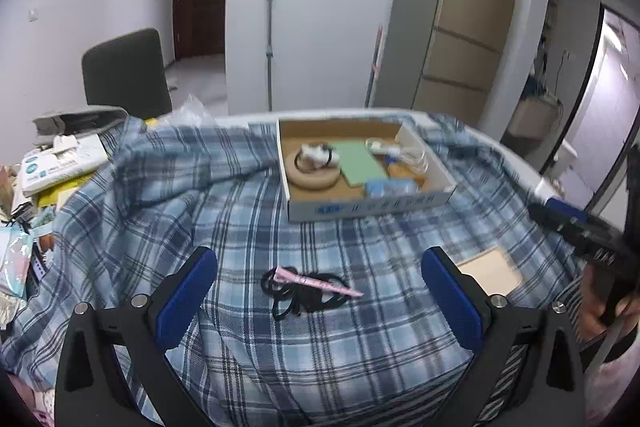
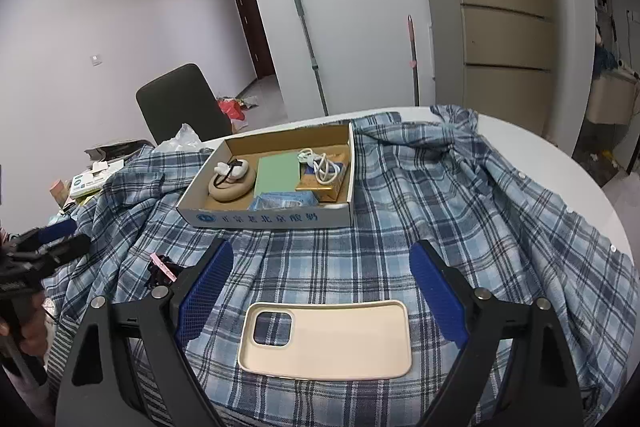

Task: Organize soft objects
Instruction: 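Withdraw both tools and move the left tool toward the black cable, then grasp the black cable with the pink tag with the left tool, then grasp the beige phone case with the right tool while the left tool holds the black cable, then lift the beige phone case with the right tool and turn it upright, then carry the phone case and black cable over the box with both tools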

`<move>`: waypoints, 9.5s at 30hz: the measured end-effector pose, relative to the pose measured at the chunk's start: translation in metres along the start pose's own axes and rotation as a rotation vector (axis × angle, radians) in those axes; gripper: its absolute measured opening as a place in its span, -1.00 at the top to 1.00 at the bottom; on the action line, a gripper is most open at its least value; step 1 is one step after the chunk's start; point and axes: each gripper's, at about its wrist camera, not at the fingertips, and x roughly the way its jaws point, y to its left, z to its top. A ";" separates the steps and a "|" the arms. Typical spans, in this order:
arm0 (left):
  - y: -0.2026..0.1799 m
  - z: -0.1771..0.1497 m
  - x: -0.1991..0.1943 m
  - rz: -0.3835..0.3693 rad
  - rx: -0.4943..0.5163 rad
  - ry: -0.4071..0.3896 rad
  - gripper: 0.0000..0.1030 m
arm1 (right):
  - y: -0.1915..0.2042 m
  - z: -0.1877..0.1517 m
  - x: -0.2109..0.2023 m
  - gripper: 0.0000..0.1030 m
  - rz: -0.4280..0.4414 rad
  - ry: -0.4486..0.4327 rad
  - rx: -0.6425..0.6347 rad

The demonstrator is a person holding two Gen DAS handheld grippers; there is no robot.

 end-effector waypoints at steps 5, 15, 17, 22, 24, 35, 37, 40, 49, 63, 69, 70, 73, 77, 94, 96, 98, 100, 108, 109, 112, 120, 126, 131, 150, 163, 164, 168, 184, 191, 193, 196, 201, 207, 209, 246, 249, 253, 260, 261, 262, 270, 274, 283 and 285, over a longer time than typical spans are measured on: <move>0.005 -0.009 0.038 -0.015 0.060 0.109 -1.00 | -0.001 -0.001 0.010 -0.73 0.004 0.029 0.003; 0.010 -0.027 0.103 0.003 0.166 0.321 -0.58 | -0.008 -0.004 0.034 -0.73 0.004 0.086 0.037; 0.017 -0.025 0.113 -0.006 0.133 0.342 -0.49 | -0.008 -0.005 0.035 -0.73 0.000 0.088 0.038; 0.028 -0.027 0.128 -0.022 0.093 0.385 0.01 | -0.010 -0.005 0.036 -0.73 -0.009 0.091 0.038; 0.027 -0.028 0.127 -0.048 0.093 0.391 0.28 | -0.012 -0.005 0.037 -0.73 -0.011 0.093 0.043; 0.025 -0.024 0.102 -0.068 0.083 0.346 0.91 | -0.009 -0.005 0.026 -0.73 -0.015 0.077 0.032; 0.024 -0.019 0.092 -0.073 0.082 0.319 0.91 | -0.008 -0.005 0.023 -0.73 -0.015 0.069 0.031; 0.022 -0.015 0.082 -0.065 0.089 0.294 0.88 | -0.007 -0.006 0.020 -0.73 -0.009 0.065 0.028; 0.024 -0.029 0.099 -0.011 0.104 0.358 -0.40 | -0.013 -0.009 0.017 -0.73 -0.016 0.069 0.043; 0.023 -0.033 0.125 -0.066 0.141 0.434 0.77 | -0.020 -0.014 0.027 -0.73 -0.022 0.094 0.072; 0.013 -0.024 0.105 -0.046 0.178 0.347 0.78 | -0.020 -0.013 0.024 -0.73 -0.023 0.100 0.065; 0.012 -0.022 0.099 -0.051 0.164 0.331 0.78 | -0.019 -0.013 0.023 -0.73 -0.023 0.099 0.057; 0.011 -0.016 0.080 -0.047 0.136 0.280 0.78 | -0.019 -0.013 0.019 -0.73 -0.046 0.106 0.029; 0.004 -0.010 0.051 -0.027 0.110 0.192 0.78 | -0.027 -0.016 0.019 -0.73 -0.070 0.127 0.028; -0.020 -0.019 0.011 -0.098 0.063 0.101 0.78 | -0.048 -0.040 0.079 0.47 -0.134 0.406 -0.004; -0.019 -0.020 0.011 -0.095 0.059 0.103 0.78 | -0.049 -0.039 0.078 0.58 -0.167 0.391 -0.011; -0.018 -0.021 0.010 -0.098 0.056 0.103 0.77 | -0.052 -0.036 0.077 0.70 -0.230 0.372 -0.018; -0.018 -0.022 0.010 -0.102 0.057 0.101 0.78 | -0.058 -0.035 0.075 0.78 -0.254 0.365 -0.011; -0.017 -0.022 0.009 -0.107 0.049 0.101 0.78 | -0.077 -0.030 0.051 0.92 -0.363 0.319 -0.030; -0.016 -0.023 0.008 -0.111 0.048 0.100 0.78 | -0.082 -0.031 0.047 0.92 -0.372 0.330 -0.026; -0.015 -0.025 0.007 -0.114 0.050 0.099 0.77 | -0.088 -0.036 0.038 0.92 -0.339 0.363 0.007; -0.014 -0.026 0.007 -0.121 0.048 0.101 0.77 | -0.035 -0.051 0.031 0.48 -0.144 0.411 -0.140; -0.011 -0.028 0.001 -0.121 0.046 0.092 0.78 | -0.005 -0.064 0.045 0.19 -0.127 0.470 -0.256; -0.006 -0.028 0.000 -0.118 0.034 0.094 0.78 | 0.005 -0.061 0.053 0.19 -0.155 0.446 -0.299; -0.003 -0.032 -0.002 -0.131 0.027 0.094 0.78 | -0.004 -0.002 0.091 0.05 -0.118 0.354 -0.232; -0.003 -0.033 -0.003 -0.136 0.026 0.097 0.78 | 0.003 -0.031 0.099 0.16 0.031 0.482 -0.187; -0.004 -0.034 -0.004 -0.135 0.026 0.097 0.78 | 0.008 -0.032 0.098 0.16 0.064 0.493 -0.192; -0.003 -0.033 -0.003 -0.134 0.019 0.099 0.78 | 0.030 -0.039 0.097 0.17 0.156 0.524 -0.219; -0.002 -0.034 -0.004 -0.128 0.006 0.098 0.78 | 0.024 -0.018 0.059 -0.62 -0.101 0.266 -0.217; -0.001 -0.034 -0.003 -0.122 0.008 0.097 0.78 | 0.020 -0.018 0.065 -0.62 -0.086 0.286 -0.202; -0.001 -0.034 -0.002 -0.115 0.006 0.099 0.78 | 0.026 -0.020 0.070 -0.62 -0.089 0.292 -0.211; -0.001 -0.034 -0.002 -0.112 0.007 0.100 0.78 | 0.029 -0.022 0.083 -0.62 -0.049 0.331 -0.236; -0.002 -0.034 -0.003 -0.105 0.015 0.103 0.78 | 0.026 -0.019 0.097 -0.62 -0.020 0.377 -0.273; 0.000 -0.035 0.000 -0.088 0.010 0.112 0.78 | 0.020 -0.015 0.107 -0.62 0.034 0.415 -0.286; 0.000 -0.035 0.000 -0.086 0.007 0.114 0.78 | 0.018 -0.016 0.113 -0.62 0.051 0.436 -0.274; -0.001 -0.027 -0.007 -0.059 -0.004 0.101 0.78 | 0.029 -0.005 0.060 -0.41 0.037 0.282 -0.248; -0.003 -0.019 -0.013 -0.049 0.008 0.081 0.77 | 0.035 0.009 0.047 -0.41 0.040 0.226 -0.248; -0.009 0.006 -0.029 -0.046 0.040 0.009 0.78 | 0.042 0.036 0.027 -0.41 0.039 0.125 -0.228; -0.025 0.069 -0.056 -0.021 0.112 -0.150 0.78 | 0.055 0.088 -0.003 -0.41 0.032 -0.028 -0.233; -0.028 0.077 -0.057 -0.022 0.121 -0.167 0.78 | 0.057 0.097 -0.004 -0.41 0.025 -0.046 -0.229; -0.031 0.087 -0.057 -0.017 0.125 -0.187 0.78 | 0.060 0.106 -0.004 -0.41 0.022 -0.062 -0.237; -0.049 0.156 -0.030 -0.042 0.107 -0.248 0.78 | 0.068 0.166 0.019 -0.41 -0.045 -0.106 -0.215; -0.056 0.178 -0.006 -0.049 0.089 -0.247 0.78 | 0.061 0.179 0.044 -0.41 -0.034 -0.093 -0.163; -0.065 0.186 0.057 -0.017 0.118 -0.192 0.78 | 0.039 0.157 0.119 -0.41 0.008 0.053 -0.129; -0.060 0.183 0.077 -0.038 0.100 -0.146 0.78 | 0.037 0.149 0.137 -0.41 0.011 0.097 -0.123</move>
